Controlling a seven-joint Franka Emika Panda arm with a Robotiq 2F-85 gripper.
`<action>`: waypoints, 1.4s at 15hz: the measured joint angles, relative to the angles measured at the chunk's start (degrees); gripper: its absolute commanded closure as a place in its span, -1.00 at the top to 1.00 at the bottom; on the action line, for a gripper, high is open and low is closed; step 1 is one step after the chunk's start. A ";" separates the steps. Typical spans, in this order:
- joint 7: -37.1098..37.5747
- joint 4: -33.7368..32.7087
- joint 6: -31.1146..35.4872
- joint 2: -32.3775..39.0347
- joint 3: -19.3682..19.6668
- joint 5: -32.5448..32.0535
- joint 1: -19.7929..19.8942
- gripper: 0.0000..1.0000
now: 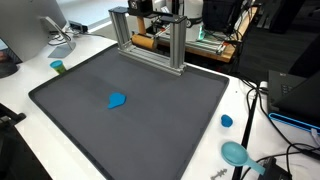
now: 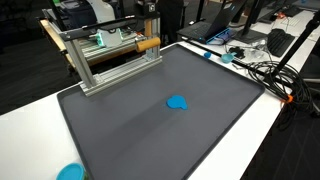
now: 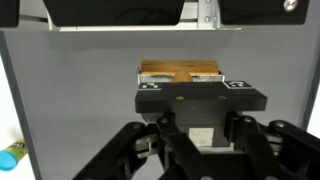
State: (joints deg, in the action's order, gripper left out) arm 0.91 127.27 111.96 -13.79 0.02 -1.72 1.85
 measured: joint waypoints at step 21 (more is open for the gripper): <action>-1.11 11.33 0.52 -8.86 -0.18 -0.81 -0.23 -0.56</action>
State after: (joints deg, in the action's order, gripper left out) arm -0.20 138.60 112.48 -22.66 -0.17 -2.53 1.62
